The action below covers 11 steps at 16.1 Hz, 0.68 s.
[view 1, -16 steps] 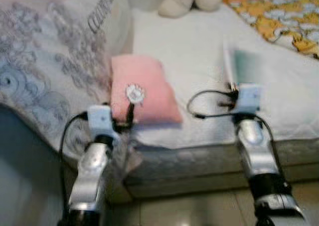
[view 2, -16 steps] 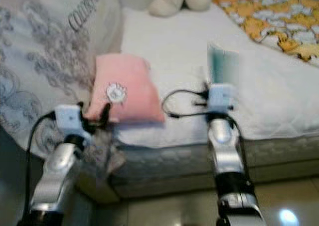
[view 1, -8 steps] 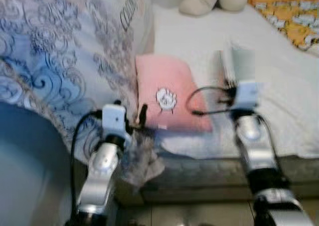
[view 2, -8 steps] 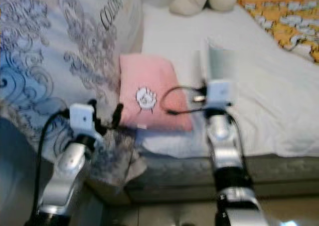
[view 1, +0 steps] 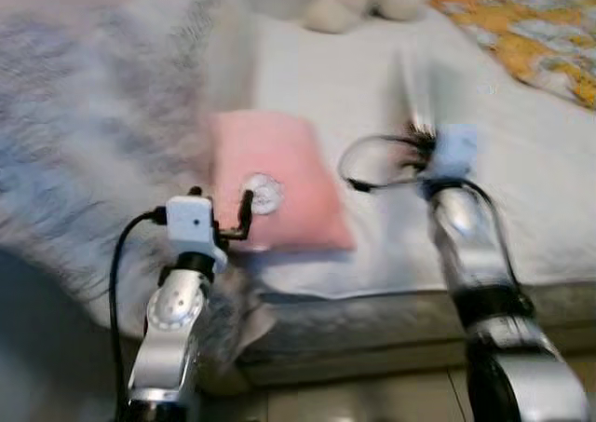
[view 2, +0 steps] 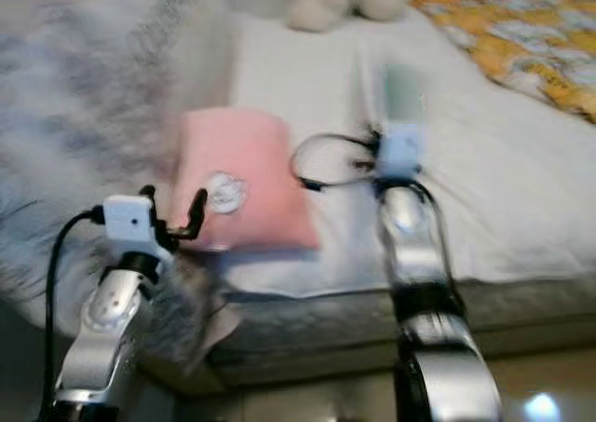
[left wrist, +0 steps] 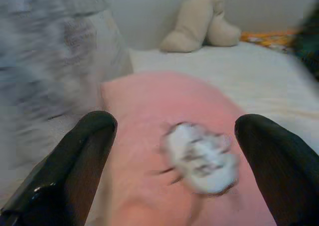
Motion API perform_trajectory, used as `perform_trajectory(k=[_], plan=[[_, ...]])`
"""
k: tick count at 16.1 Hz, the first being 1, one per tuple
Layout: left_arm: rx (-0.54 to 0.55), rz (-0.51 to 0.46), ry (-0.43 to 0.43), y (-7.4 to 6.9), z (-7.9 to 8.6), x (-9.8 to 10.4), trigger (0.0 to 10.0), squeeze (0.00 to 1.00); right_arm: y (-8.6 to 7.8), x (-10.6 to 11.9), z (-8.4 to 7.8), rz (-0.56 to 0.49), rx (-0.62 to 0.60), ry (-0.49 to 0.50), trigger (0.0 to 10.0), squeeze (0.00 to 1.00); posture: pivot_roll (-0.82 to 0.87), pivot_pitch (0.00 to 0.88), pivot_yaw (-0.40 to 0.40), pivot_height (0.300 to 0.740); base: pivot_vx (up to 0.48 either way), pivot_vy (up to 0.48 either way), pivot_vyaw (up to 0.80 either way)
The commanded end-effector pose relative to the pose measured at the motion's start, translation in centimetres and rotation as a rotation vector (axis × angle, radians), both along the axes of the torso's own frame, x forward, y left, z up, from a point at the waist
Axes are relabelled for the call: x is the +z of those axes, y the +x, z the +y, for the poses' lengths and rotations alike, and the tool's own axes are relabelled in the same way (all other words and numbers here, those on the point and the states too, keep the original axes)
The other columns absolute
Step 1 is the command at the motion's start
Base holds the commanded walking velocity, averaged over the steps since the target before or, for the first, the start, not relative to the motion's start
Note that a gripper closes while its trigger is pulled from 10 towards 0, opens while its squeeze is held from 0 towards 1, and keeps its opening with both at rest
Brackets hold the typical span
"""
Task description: Clean up the room
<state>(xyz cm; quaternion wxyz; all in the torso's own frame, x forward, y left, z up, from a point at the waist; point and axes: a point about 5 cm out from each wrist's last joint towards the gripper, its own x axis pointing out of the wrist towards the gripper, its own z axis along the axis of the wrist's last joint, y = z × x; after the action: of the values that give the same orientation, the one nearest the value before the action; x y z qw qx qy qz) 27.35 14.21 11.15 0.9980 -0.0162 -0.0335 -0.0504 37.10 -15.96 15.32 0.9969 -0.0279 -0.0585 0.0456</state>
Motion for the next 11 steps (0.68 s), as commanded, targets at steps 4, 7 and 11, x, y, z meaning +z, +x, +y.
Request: perform_trajectory(k=[4,7,11], plan=[[-0.01,0.012,0.011,-1.3,0.2,0.3,10.0,0.0,2.1,2.1,1.9,0.004,0.041,0.015,10.0,0.0,0.01,0.0,0.09,0.74,0.0,0.0,0.0],[0.015,0.027,0.027,-2.1,1.1,0.4,10.0,0.0,2.9,2.8,3.4,0.017,0.056,-0.006,10.0,0.0,0.06,0.0,0.081,0.74,0.0,0.0,0.0],[0.023,0.053,0.035,-3.3,1.3,0.4,10.0,0.0,3.3,2.7,5.6,0.08,0.093,0.033,10.0,0.0,0.1,0.0,0.08,0.74,0.0,0.0,0.0]])
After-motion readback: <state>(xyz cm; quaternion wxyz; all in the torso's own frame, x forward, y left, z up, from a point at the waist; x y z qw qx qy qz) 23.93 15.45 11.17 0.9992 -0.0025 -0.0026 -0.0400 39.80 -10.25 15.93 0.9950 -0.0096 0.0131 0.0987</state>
